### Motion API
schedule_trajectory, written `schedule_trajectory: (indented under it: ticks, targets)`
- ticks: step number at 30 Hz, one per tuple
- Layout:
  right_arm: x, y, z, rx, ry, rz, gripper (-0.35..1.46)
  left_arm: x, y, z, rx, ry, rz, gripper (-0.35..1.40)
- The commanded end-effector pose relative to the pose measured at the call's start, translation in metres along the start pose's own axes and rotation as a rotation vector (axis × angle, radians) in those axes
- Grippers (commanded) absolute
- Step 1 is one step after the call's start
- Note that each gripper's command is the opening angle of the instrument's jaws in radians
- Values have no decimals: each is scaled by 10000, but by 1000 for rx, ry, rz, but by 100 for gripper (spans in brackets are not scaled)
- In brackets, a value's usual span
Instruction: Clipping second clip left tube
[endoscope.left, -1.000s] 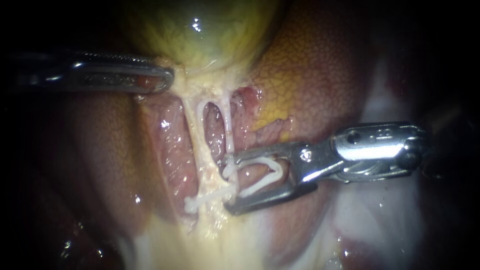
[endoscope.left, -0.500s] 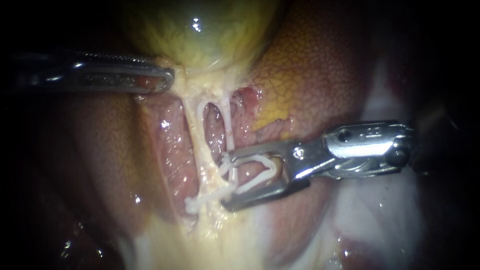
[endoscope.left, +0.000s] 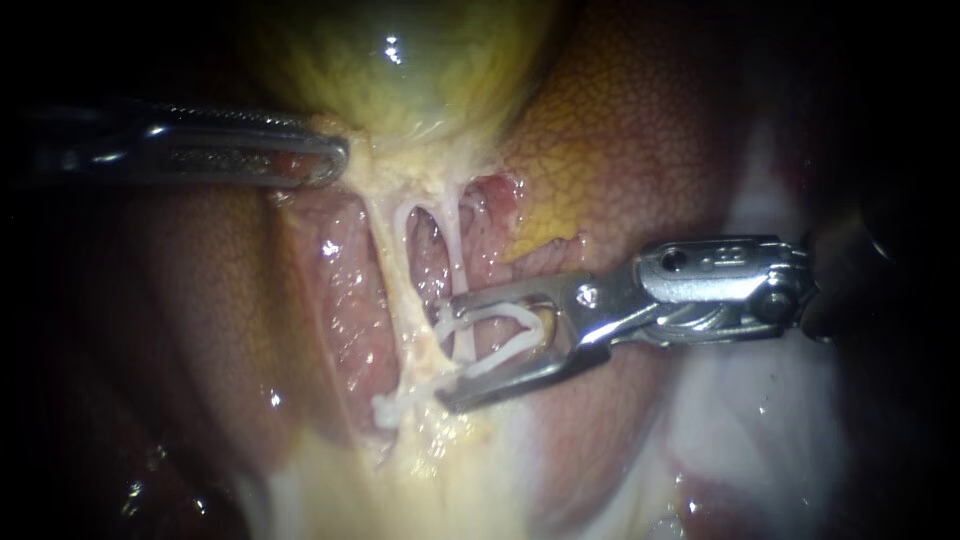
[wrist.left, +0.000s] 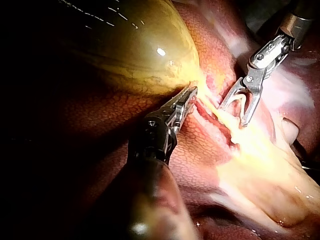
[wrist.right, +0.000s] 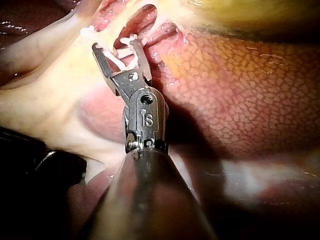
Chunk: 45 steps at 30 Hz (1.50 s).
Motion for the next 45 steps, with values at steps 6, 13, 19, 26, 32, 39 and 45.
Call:
schedule_trajectory:
  ticks: [6,13,19,26,32,39,45]
  targets:
    - [3,3,9,72,68,25,44,0,0,2,-1,0,0,-35]
    - [7,3,20,124,139,41,44,0,-1,2,-1,0,0,-35]
    - [8,-1,24,164,177,44,42,0,-1,2,-1,0,0,-35]
    - [8,-7,31,197,185,36,41,0,-1,2,-1,0,0,-35]
    - [6,-9,37,213,188,31,41,0,-1,2,-1,0,0,-35]
    - [-3,-10,45,234,199,46,40,0,-1,3,-2,0,0,-35]
    - [-6,-9,50,249,205,47,39,0,-1,3,-2,0,0,-35]
